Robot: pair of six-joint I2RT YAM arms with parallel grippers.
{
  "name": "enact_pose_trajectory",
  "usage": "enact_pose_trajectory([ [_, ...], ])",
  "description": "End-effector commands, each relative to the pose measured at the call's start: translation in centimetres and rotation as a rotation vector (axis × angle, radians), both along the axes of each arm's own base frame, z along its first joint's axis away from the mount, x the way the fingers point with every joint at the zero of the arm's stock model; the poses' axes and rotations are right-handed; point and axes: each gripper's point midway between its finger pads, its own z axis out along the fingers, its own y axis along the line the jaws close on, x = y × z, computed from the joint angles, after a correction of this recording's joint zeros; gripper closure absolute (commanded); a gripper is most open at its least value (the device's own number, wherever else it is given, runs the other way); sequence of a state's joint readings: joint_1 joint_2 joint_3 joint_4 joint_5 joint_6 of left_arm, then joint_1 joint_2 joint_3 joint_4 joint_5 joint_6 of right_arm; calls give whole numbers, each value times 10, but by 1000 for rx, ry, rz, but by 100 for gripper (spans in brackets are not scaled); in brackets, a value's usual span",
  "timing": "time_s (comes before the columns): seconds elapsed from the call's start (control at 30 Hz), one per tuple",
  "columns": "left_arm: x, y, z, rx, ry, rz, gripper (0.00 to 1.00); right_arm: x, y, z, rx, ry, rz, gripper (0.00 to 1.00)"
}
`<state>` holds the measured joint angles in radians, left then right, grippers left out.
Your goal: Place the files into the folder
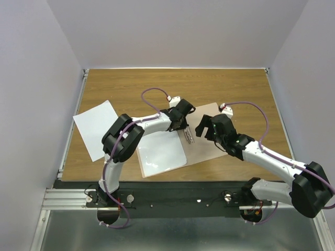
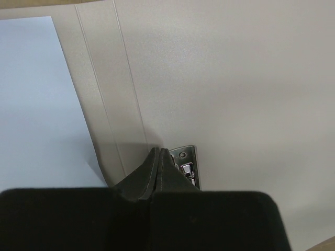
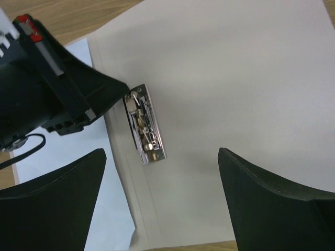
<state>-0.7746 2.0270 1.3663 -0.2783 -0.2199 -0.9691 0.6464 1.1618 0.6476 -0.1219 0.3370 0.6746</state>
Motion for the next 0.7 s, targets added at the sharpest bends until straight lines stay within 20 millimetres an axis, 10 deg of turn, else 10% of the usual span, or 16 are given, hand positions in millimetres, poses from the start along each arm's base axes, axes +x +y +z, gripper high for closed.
enact_pose_trajectory([
  [0.0, 15, 19, -11, 189, -86, -85, 100, -13, 14, 1, 51, 39, 95, 6],
  [0.37, 18, 0, -21, 119, -138, -316, 100, -27, 56, -32, 223, 256, 227, 27],
  [0.67, 18, 6, -26, 67, -105, -310, 100, -1, 70, -46, 251, 293, 199, 48],
])
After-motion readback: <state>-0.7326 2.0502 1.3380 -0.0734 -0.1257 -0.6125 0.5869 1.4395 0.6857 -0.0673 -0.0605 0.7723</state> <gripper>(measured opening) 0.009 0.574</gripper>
